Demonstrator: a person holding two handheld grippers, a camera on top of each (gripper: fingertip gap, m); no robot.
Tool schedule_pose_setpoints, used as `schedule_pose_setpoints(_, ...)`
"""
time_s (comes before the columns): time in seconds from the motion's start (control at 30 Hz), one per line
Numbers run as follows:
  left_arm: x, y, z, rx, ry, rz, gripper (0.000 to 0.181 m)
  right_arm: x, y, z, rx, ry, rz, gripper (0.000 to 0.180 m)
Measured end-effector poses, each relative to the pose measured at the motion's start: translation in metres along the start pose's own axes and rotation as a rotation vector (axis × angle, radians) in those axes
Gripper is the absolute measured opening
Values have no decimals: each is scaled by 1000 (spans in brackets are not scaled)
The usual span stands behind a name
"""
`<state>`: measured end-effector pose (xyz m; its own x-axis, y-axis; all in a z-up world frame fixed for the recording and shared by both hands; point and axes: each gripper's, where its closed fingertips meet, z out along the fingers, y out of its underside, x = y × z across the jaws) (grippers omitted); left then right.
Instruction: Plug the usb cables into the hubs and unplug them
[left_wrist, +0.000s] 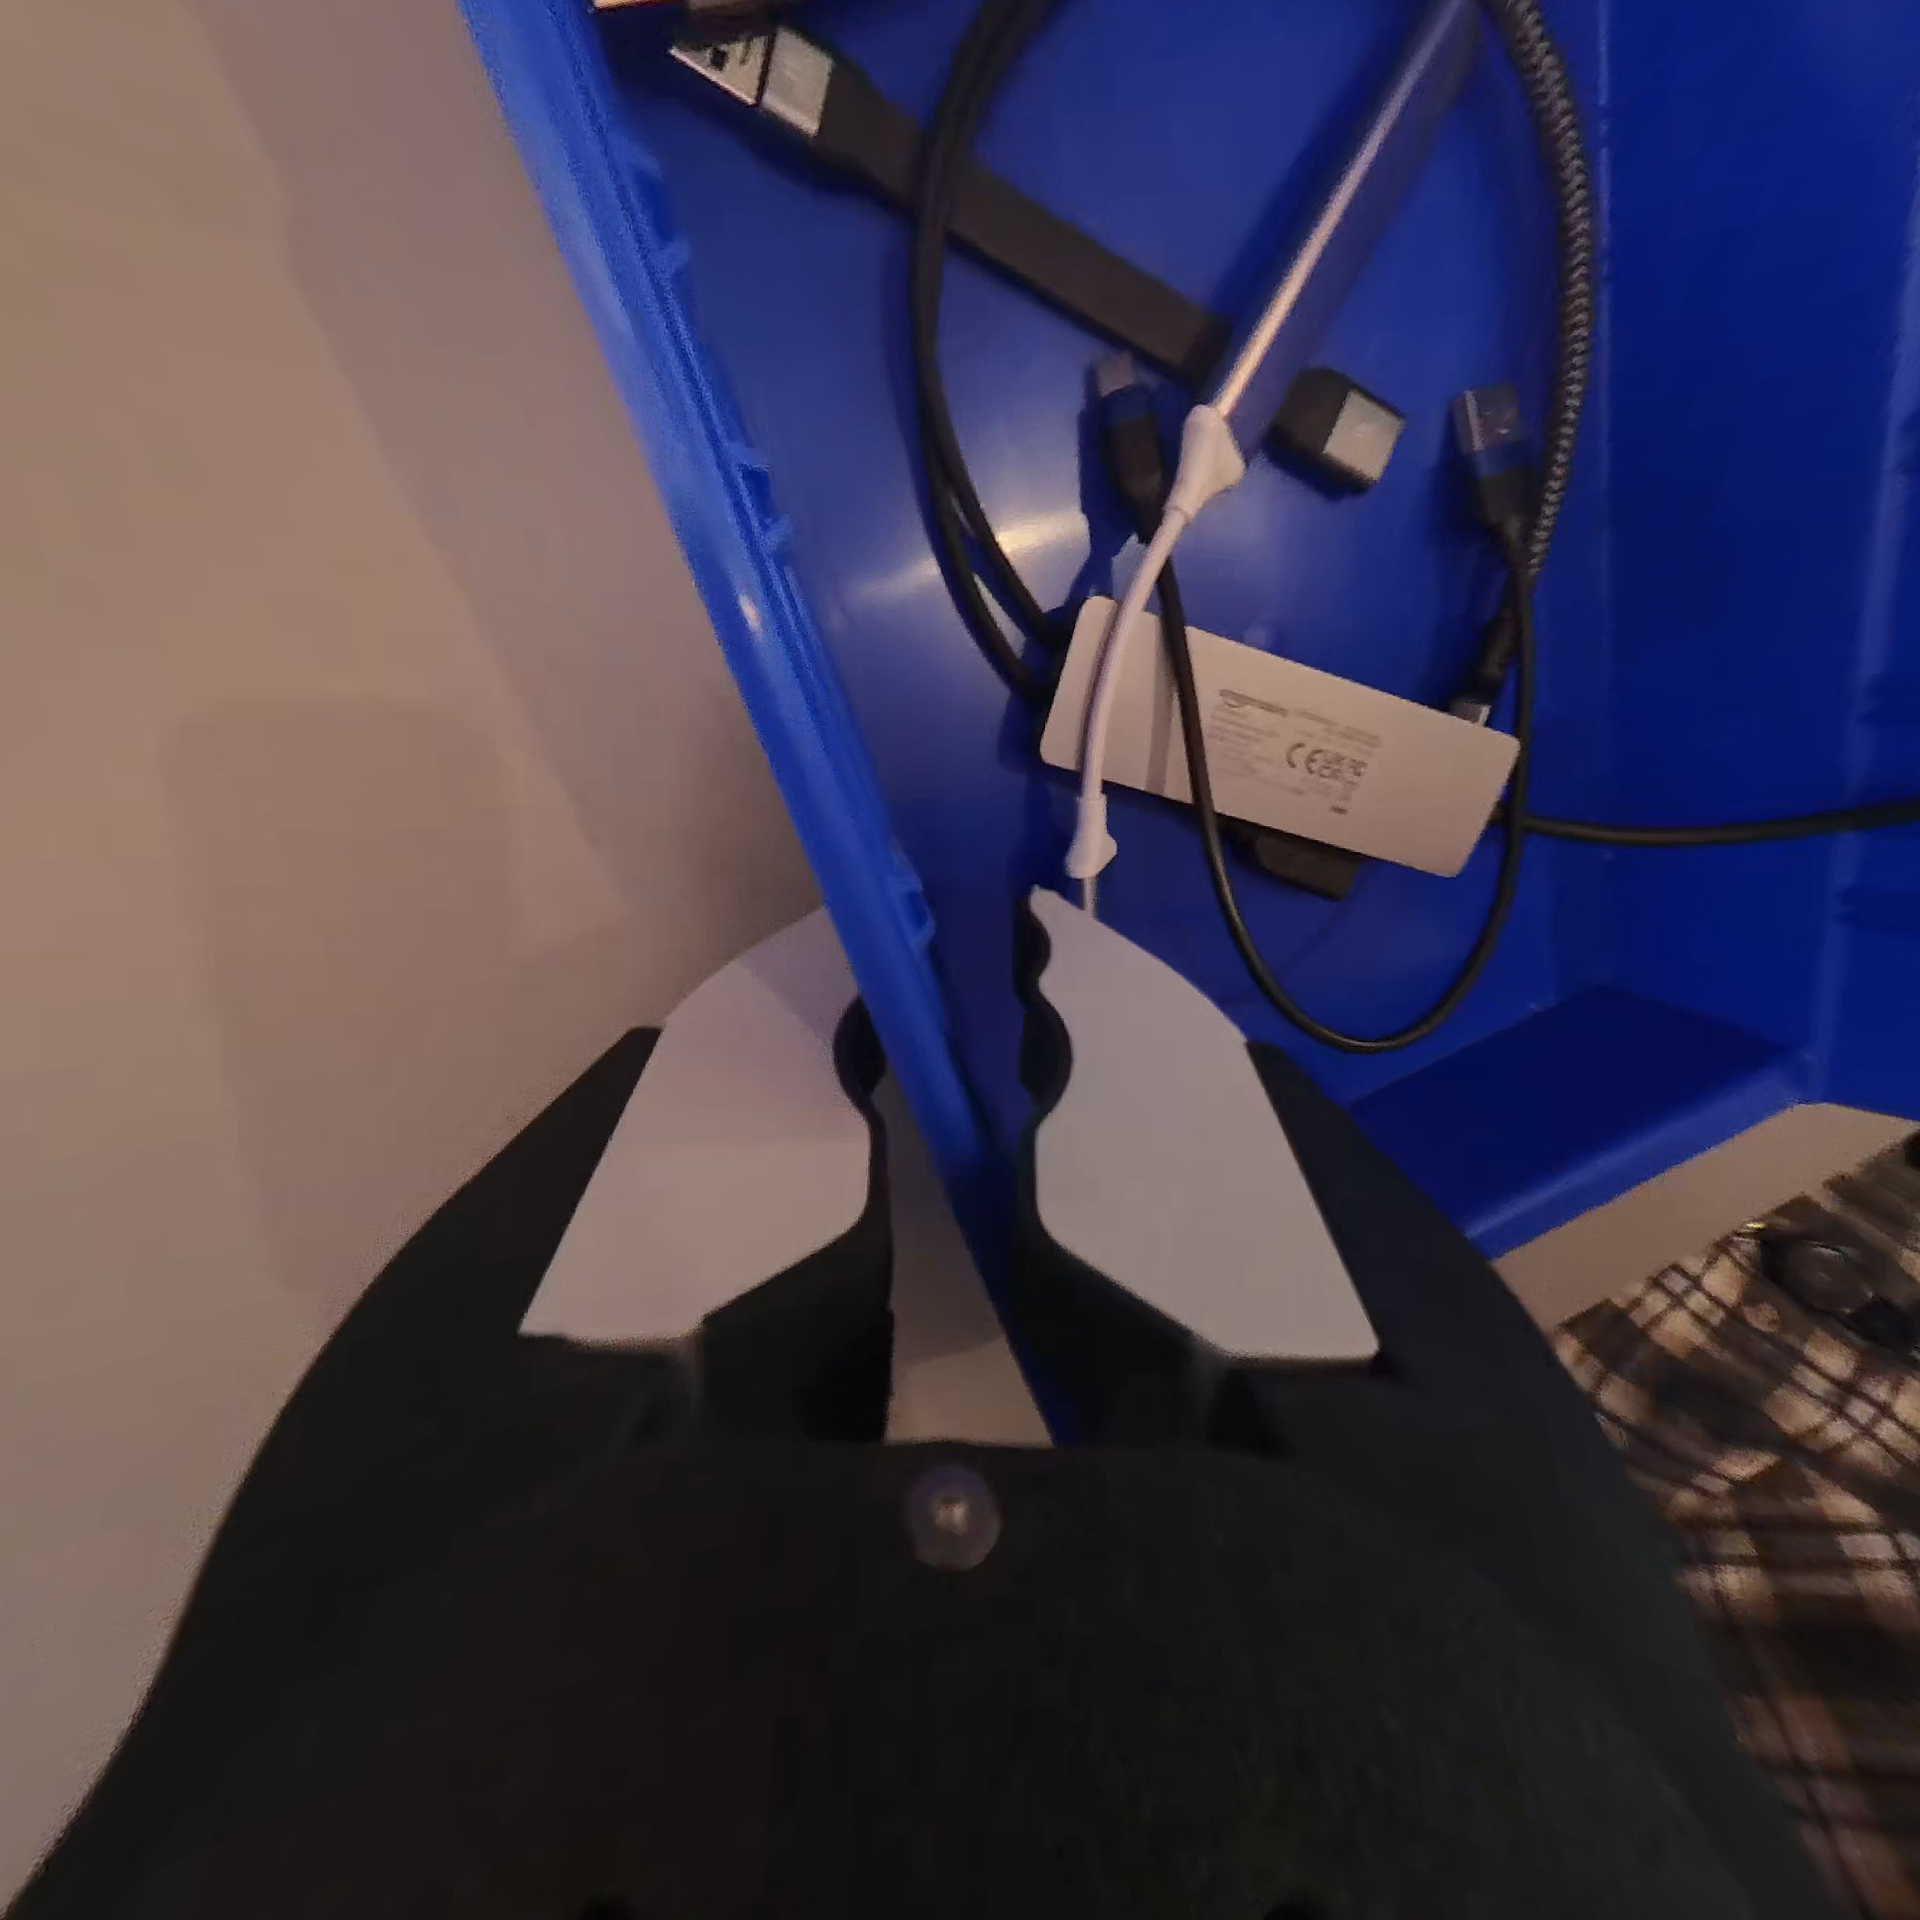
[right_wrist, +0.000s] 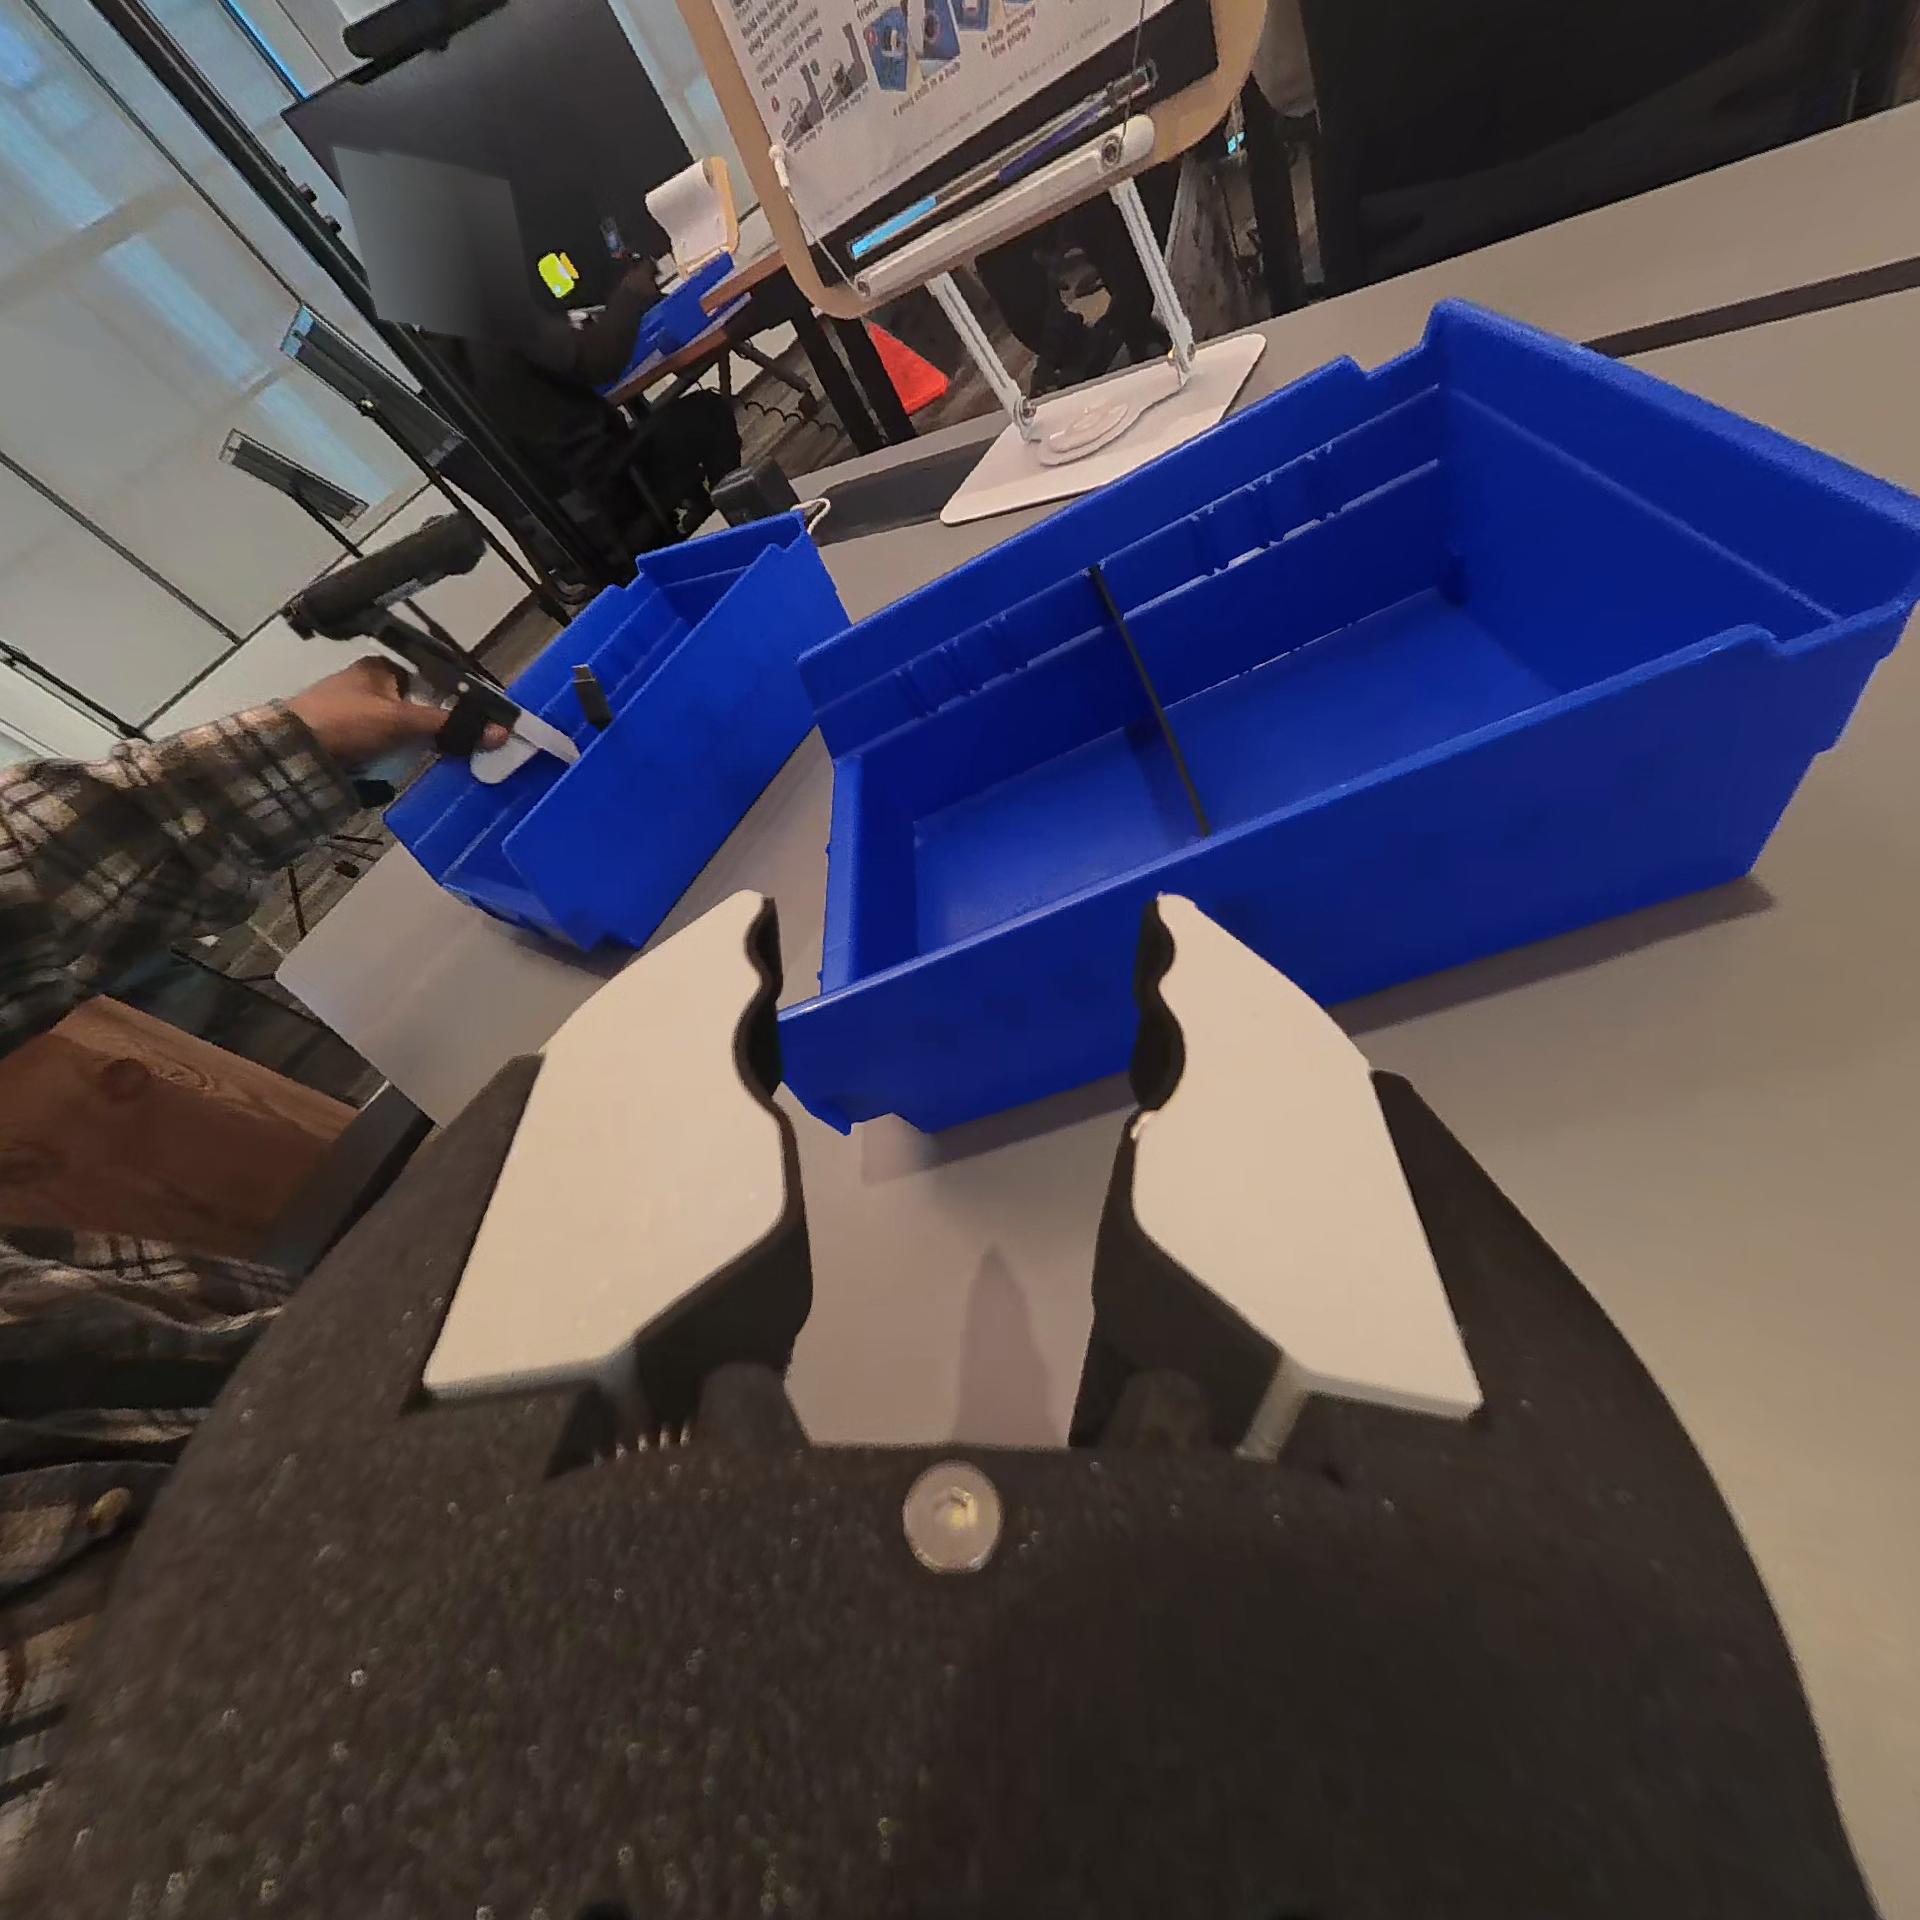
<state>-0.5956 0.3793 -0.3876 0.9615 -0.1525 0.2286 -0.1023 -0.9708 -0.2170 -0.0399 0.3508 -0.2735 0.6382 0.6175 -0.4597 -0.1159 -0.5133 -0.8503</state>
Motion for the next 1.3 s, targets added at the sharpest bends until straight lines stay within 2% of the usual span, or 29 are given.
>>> schedule_pose_setpoints(0.1, -17, 0, -3, -17, -89, 25, 9, -1, 0, 0, 5, 2, 3, 63)
schedule_pose_setpoints(0.23, -42, 9, -12, -17, -60, -62, 4, 1, 3, -2, 10, 7, 14, 62)
schedule_pose_setpoints(0.63, -172, 80, -66, 37, -153, -306, 6, 7, 8, 6, -4, 3, 42, 60)
schedule_pose_setpoints(0.83, -223, 98, -87, 39, -181, -331, 4, 5, 13, 17, -35, 19, 59, 59)
schedule_pose_setpoints(1.3, -255, 105, -88, 44, -132, -319, 4, -19, 3, 52, -97, 40, 20, 59)
